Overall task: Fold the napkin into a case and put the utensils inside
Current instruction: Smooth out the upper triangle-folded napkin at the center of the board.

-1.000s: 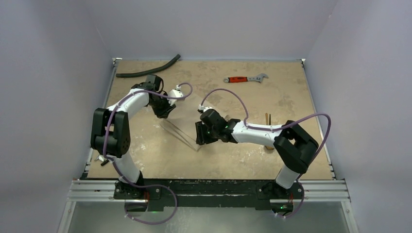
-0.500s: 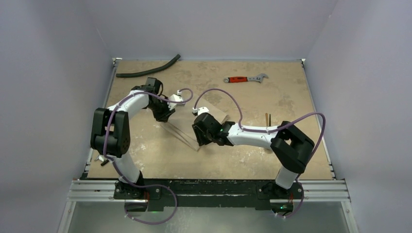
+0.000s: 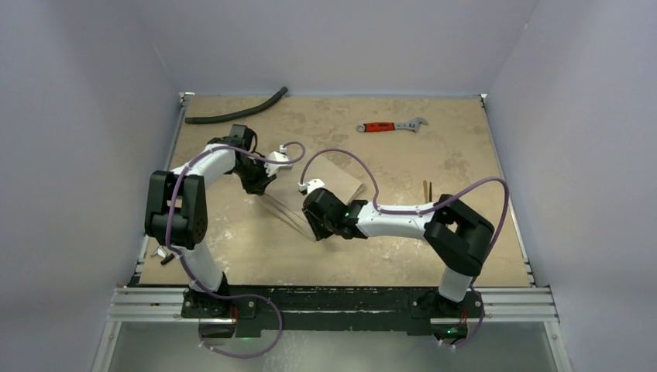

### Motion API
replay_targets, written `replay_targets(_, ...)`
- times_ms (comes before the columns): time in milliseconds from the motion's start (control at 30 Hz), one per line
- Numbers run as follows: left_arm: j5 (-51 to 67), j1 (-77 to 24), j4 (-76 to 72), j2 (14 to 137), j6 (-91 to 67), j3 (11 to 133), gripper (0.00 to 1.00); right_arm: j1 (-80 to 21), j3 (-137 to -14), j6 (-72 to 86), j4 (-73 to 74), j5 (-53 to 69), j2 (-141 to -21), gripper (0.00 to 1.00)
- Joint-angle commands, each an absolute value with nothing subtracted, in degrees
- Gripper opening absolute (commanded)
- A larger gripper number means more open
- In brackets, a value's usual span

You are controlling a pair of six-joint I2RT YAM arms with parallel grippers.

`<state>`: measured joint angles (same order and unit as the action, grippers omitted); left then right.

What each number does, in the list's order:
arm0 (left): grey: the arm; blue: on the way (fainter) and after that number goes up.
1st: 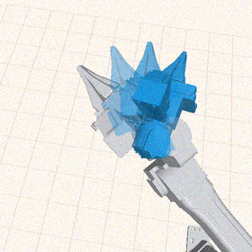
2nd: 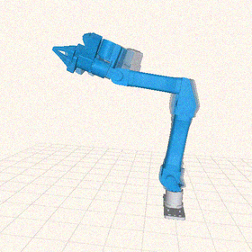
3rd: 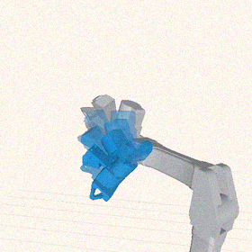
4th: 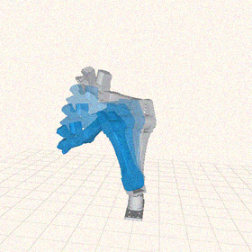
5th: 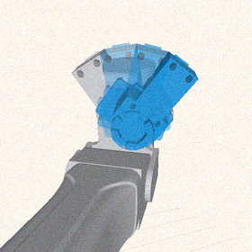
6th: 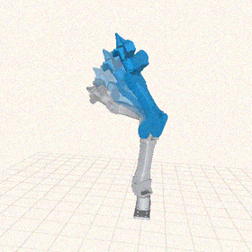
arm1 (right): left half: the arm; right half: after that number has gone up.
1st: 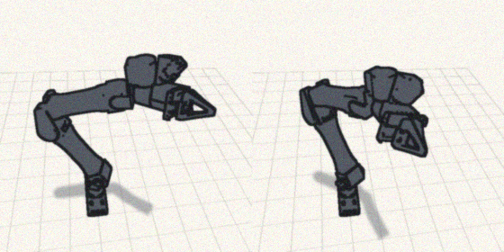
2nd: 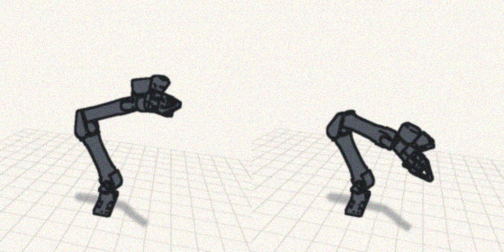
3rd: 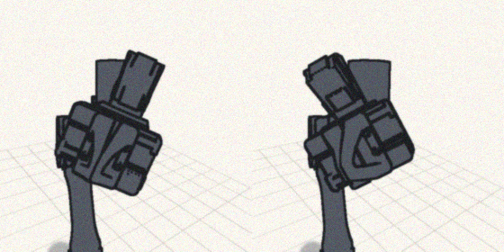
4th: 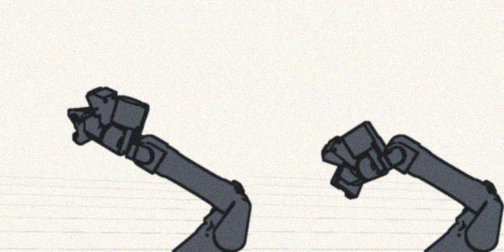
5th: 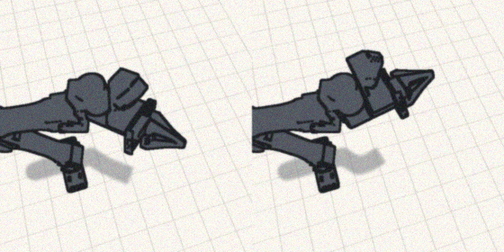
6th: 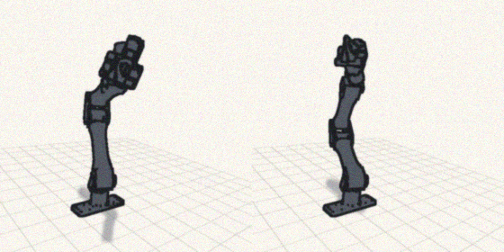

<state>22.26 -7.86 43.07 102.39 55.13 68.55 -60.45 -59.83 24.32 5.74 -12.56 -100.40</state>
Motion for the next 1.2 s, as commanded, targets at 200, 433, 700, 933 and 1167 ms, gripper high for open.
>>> replay_targets(200, 23.2, -7.1, 43.1, 102.0, 56.7, 68.3, 0.17, -61.1, -61.6, 23.5, 5.9, -16.2, -100.8, 0.31)
replay_targets(433, 22.7, -7.1, 42.6, 102.2, 56.8, 68.0, 0.17, -61.3, -62.2, 23.4, 6.2, -15.3, -100.2, 0.0)
replay_targets(700, 22.5, -6.9, 42.6, 102.0, 56.6, 67.6, 0.14, -63.2, -62.2, 21.9, 7.1, -14.8, -98.9, 0.0)
replay_targets(933, 22.2, -6.6, 43.0, 101.3, 56.9, 67.8, 0.08, -65.2, -62.6, 20.5, 6.8, -12.2, -99.1, 0.0)
replay_targets(1167, 22.6, -6.4, 43.4, 100.8, 56.7, 67.5, 0.0, -65.7, -64.8, 19.6, 8.6, -12.7, -99.2, 0.0)
